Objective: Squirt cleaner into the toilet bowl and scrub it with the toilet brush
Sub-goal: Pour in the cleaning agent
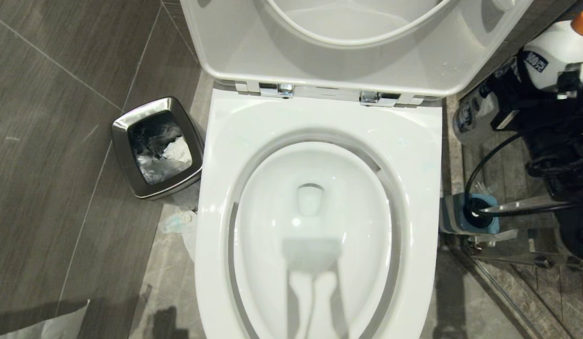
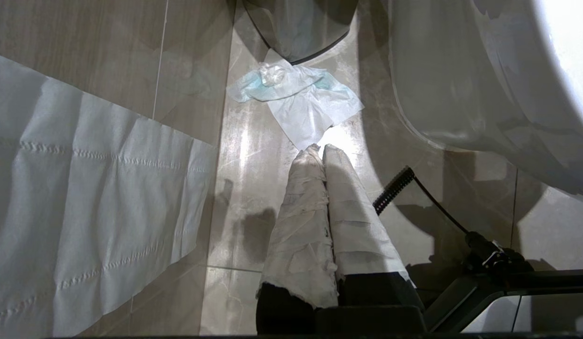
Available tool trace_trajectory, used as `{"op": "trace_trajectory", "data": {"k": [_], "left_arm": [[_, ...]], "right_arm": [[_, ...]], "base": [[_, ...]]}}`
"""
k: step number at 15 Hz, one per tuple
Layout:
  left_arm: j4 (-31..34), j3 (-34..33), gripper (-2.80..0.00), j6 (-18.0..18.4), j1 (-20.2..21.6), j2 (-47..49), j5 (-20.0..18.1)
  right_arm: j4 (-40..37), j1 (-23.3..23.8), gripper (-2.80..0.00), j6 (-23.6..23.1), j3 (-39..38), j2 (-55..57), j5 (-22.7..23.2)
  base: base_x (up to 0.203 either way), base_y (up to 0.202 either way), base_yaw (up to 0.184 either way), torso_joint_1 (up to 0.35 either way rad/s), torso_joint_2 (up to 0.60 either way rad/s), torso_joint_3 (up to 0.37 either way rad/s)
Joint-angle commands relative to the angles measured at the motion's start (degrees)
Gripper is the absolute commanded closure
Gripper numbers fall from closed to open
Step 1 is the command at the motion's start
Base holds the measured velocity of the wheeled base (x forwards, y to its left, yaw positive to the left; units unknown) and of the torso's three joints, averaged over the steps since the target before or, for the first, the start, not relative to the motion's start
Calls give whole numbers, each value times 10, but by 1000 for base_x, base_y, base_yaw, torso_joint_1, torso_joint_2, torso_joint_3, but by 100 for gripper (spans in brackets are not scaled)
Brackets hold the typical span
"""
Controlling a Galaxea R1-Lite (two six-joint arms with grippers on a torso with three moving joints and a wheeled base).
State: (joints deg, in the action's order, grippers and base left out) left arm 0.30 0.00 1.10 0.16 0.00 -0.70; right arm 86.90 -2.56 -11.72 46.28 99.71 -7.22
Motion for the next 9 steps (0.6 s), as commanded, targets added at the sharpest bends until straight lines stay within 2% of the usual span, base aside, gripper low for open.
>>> {"op": "trace_trajectory", "data": {"k": [1, 6, 9], "left_arm": [[0, -1, 0, 0, 0, 1, 0], [0, -1, 0, 0, 0, 1, 0], [0, -1, 0, 0, 0, 1, 0]], "right_arm": [[-20, 0, 0, 5, -64, -127, -1], [-138, -4, 0, 8, -155, -267, -6], [-191, -28, 0, -15, -163, -303, -7]], "base": [[0, 0, 0, 0, 0, 0], [0, 0, 0, 0, 0, 0], [0, 0, 0, 0, 0, 0]]}}
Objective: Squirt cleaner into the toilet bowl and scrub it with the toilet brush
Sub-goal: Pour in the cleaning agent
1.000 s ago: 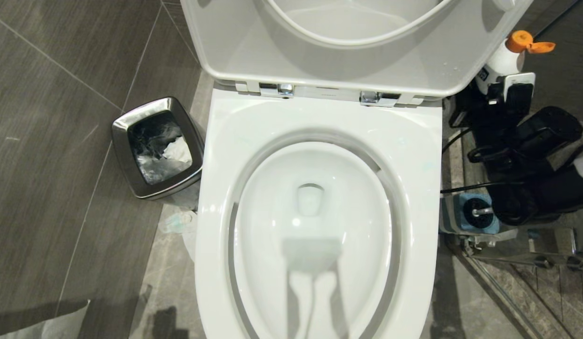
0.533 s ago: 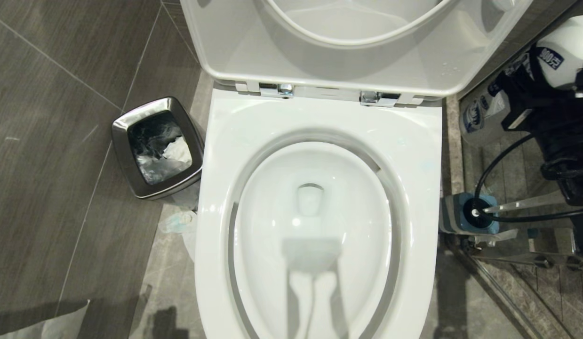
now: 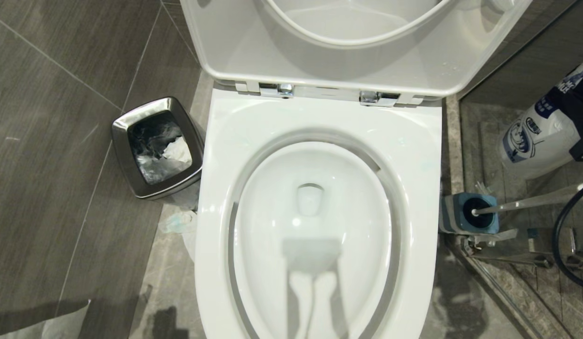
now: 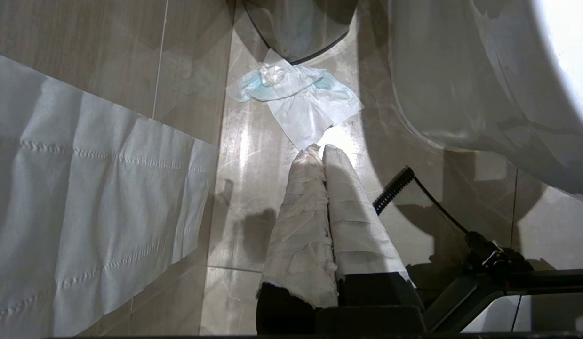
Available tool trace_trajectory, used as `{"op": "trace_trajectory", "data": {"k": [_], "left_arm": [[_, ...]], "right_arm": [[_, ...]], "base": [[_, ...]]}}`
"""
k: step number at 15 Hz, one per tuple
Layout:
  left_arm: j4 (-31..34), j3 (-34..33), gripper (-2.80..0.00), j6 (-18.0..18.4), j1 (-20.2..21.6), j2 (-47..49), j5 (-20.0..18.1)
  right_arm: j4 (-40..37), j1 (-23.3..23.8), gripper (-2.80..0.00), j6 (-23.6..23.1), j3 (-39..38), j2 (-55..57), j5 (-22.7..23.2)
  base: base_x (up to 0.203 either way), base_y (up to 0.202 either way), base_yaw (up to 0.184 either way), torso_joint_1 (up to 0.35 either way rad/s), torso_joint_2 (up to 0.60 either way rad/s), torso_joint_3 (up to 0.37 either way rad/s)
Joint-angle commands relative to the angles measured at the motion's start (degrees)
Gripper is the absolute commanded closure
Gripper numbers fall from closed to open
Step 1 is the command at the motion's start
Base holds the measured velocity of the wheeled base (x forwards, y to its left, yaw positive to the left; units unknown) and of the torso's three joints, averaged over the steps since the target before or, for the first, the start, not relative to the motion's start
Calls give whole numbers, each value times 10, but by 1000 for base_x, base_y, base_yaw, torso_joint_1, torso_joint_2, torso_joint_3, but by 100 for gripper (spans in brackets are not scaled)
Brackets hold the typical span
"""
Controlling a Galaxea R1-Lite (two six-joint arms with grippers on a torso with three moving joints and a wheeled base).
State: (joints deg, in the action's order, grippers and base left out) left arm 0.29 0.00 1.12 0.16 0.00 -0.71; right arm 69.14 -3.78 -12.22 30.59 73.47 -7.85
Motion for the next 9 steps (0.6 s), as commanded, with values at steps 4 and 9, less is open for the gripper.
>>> {"op": "trace_trajectory", "data": {"k": [4, 9], "left_arm": [[1, -1, 0, 0, 0, 1, 0], [0, -1, 0, 0, 0, 1, 0]], "right_arm": [[-107, -109, 0, -98, -36, -106, -3], [-165, -167, 0, -184, -56, -118, -3]], "base": [[0, 0, 0, 0, 0, 0], [0, 0, 0, 0, 0, 0]]}}
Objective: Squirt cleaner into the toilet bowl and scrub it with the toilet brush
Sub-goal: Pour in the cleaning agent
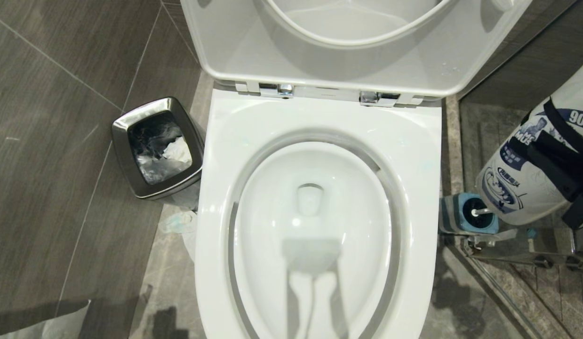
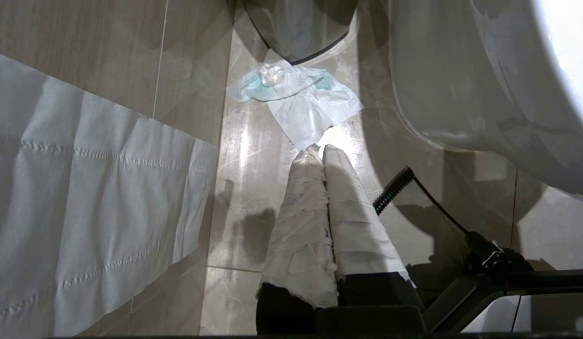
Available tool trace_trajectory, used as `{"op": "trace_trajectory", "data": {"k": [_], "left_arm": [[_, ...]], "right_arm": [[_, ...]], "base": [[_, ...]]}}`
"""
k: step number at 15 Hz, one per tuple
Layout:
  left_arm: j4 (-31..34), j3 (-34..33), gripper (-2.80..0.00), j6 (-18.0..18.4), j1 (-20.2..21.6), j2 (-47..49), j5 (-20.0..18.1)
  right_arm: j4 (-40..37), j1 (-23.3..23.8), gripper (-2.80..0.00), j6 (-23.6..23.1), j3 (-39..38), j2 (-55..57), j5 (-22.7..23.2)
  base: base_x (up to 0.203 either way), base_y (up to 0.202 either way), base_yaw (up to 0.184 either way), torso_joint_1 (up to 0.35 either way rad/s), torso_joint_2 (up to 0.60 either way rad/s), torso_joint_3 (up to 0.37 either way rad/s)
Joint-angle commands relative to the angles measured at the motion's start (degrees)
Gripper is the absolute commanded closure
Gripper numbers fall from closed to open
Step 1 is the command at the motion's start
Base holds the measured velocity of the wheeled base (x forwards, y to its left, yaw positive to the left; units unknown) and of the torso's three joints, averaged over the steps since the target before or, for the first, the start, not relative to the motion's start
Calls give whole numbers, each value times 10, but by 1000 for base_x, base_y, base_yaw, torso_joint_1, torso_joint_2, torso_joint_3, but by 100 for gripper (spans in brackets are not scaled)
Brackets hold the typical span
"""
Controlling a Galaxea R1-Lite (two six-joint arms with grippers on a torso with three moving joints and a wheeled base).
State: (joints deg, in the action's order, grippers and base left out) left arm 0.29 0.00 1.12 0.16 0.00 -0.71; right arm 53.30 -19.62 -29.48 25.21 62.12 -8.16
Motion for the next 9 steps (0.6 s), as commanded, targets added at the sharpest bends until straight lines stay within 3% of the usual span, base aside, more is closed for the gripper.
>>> {"op": "trace_trajectory", "data": {"k": [1, 9], "left_arm": [[0, -1, 0, -1, 0, 1, 0], [0, -1, 0, 0, 0, 1, 0]], "right_arm": [[-19, -9, 0, -37, -3, -4, 0], [-49, -35, 0, -178, -2, 11, 6]], "base": [[0, 0, 0, 0, 0, 0], [0, 0, 0, 0, 0, 0]]}}
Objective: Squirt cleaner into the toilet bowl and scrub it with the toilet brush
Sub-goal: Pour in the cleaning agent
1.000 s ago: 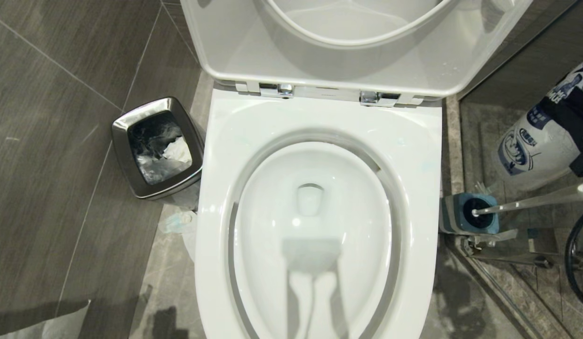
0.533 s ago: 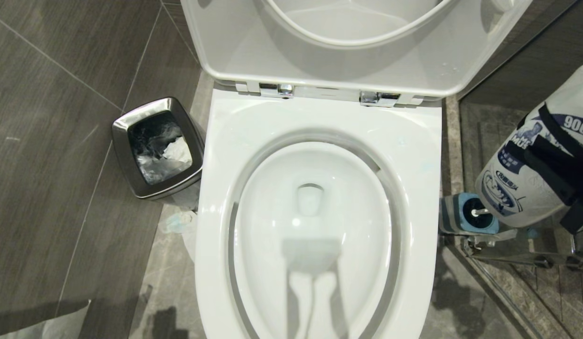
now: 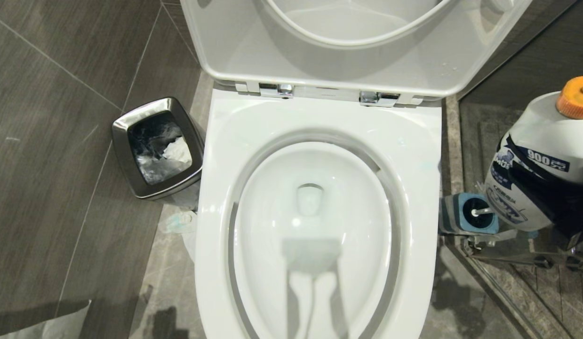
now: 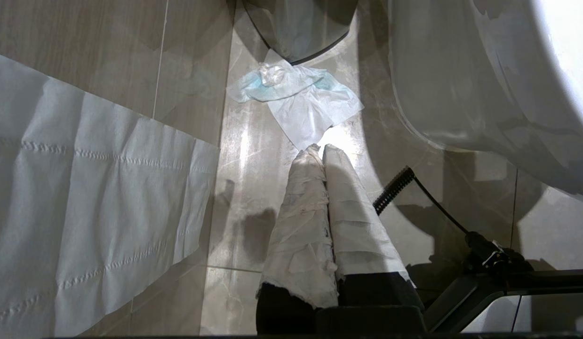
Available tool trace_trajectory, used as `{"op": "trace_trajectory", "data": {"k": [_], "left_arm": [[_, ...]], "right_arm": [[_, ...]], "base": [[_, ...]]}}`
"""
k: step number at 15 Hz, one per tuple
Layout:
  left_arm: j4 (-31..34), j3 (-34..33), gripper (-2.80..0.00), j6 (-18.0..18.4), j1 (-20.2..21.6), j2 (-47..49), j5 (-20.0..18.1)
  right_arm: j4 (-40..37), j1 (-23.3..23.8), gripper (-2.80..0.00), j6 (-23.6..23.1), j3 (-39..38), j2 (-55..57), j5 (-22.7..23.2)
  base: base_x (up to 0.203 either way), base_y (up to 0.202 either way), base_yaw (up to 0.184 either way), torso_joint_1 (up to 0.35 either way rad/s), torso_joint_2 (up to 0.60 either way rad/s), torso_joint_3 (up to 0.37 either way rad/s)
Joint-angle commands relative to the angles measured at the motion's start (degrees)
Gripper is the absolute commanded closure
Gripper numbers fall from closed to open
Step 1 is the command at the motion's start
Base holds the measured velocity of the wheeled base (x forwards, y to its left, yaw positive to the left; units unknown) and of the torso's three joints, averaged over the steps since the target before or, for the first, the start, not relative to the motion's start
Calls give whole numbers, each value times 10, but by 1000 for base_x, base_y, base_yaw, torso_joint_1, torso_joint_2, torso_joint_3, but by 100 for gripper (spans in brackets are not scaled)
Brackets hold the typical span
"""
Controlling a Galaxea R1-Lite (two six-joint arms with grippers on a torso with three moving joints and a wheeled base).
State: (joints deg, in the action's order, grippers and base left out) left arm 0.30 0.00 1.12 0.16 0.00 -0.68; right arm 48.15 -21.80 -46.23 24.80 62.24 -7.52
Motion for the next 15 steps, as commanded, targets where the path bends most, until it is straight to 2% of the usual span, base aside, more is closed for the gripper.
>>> {"op": "trace_trajectory", "data": {"k": [1, 9, 12, 15], "left_arm": [[0, -1, 0, 0, 0, 1, 0], [0, -1, 0, 0, 0, 1, 0], [0, -1, 0, 0, 0, 1, 0], [0, -1, 0, -1, 0, 1, 0]], "right_arm": [[3, -26, 0, -25, 4, 13, -2], [3, -33, 0, -133, 27, 50, -10], [3, -34, 0, -171, 51, 62, -35], [3, -57, 0, -199, 69, 77, -43]], "base": [[0, 0, 0, 0, 0, 0], [0, 0, 0, 0, 0, 0], [0, 0, 0, 0, 0, 0], [0, 0, 0, 0, 0, 0]]}}
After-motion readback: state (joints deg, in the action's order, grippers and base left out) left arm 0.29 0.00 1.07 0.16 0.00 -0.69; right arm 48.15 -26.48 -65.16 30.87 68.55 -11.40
